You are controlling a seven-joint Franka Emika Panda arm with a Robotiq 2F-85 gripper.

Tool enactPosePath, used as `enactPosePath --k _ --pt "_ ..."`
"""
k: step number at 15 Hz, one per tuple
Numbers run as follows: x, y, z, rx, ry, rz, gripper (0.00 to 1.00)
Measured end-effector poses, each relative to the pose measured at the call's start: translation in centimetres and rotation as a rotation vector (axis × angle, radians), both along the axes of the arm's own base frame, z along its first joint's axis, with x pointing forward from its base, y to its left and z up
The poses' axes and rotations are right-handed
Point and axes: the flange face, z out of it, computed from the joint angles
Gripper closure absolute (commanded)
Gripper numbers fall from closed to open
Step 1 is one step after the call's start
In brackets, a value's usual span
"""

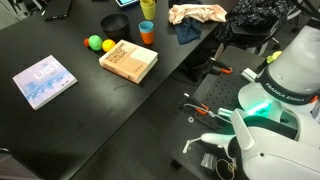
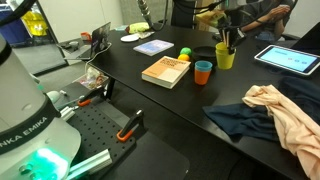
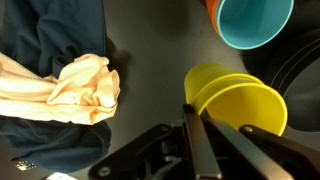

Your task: Unstack the cups

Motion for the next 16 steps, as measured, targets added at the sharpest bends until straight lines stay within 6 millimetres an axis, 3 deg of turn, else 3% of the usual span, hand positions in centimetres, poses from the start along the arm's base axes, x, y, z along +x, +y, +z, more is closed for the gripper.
enactPosePath --k 8,13,14,16 --pt "-1.1 -1.0 -5.4 0.067 0.03 -0.083 0.96" --pt "-1.7 -1.0 -7.6 0.123 0.049 -0.125 0.96" --pt "-1.8 -1.1 -7.9 0.129 0.052 -0.131 0.68" --pt "-2.0 -1.3 -8.4 0.137 0.058 -0.143 0.61"
